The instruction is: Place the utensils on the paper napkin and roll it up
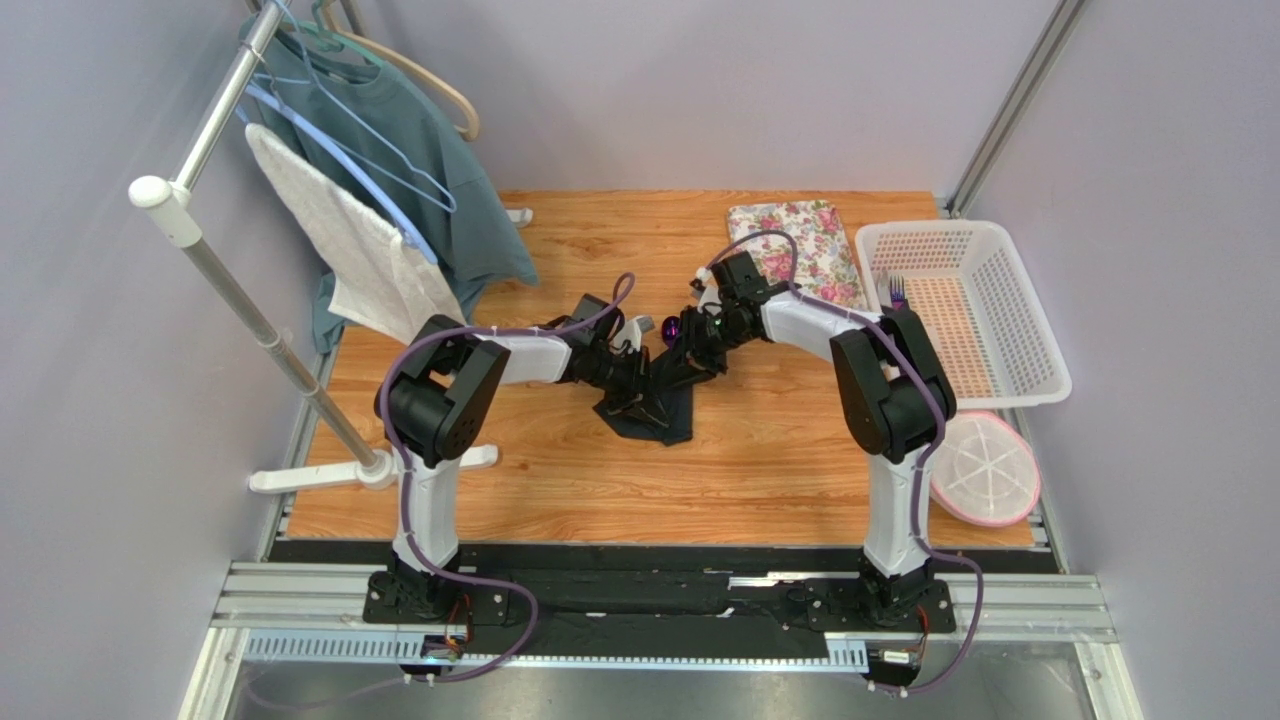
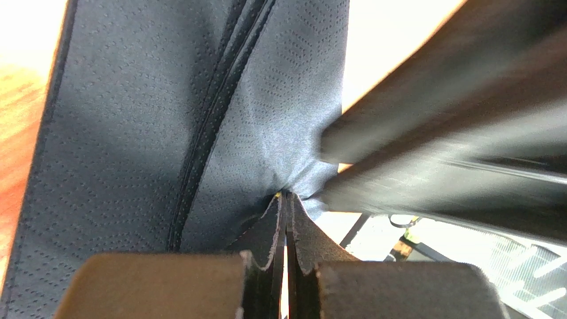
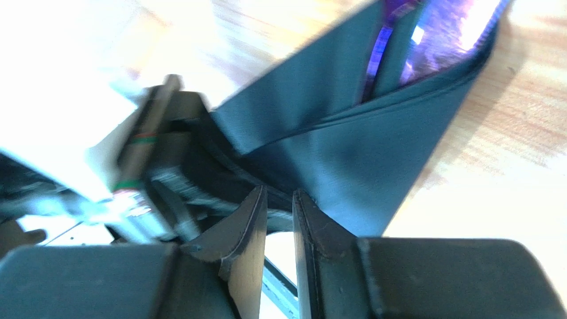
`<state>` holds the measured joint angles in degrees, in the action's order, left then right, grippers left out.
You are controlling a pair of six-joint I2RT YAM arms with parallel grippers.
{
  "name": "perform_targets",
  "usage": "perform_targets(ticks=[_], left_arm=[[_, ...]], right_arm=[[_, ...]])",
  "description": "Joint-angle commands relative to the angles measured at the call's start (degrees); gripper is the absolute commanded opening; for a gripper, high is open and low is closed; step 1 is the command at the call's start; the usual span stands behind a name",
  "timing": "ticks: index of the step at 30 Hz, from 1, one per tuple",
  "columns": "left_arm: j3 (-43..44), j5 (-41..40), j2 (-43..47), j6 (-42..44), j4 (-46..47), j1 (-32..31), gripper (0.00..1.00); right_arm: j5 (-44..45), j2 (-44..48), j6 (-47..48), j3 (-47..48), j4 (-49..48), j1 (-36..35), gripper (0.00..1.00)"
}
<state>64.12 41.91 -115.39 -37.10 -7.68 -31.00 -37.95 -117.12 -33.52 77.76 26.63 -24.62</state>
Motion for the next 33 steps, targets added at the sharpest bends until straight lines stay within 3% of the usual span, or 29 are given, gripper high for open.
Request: perform_targets(ticks=[1,17,20,24,26,33], left_arm=[[0.3,-3.5,-0.6,2.0,-2.8,0.0,0.0],[-0.3,-2.7,0.3,2.6,-2.1,0.0,0.0],[-0.4,-0.8,3.1,3.9,-0.8,0.0,0.09],[-3.6,-3.1,14.4,7.2,0.2,1.5,0.34],[-4.9,-3.2,17.2,7.1,-0.5,3.0,0.39],[-9.1,-7.9,19.0,10.5,-8.2,9.9,0.62]], right_arm=[[1.0,4.4,1.8,3.1,2.3,0.4,0.24],[3.9,-7.5,4.5,1.5,-1.8,0.6,0.09],[3.9,-7.8,4.8,0.5,-1.9,0.5,0.08],[3.4,-7.6,5.6,-1.5,-2.3,0.4,0.06],[3.2,-7.5,5.8,-2.9,-2.7,0.3,0.05],[1.2,-7.1,5.8,-5.7,-4.2,-1.0,0.04]])
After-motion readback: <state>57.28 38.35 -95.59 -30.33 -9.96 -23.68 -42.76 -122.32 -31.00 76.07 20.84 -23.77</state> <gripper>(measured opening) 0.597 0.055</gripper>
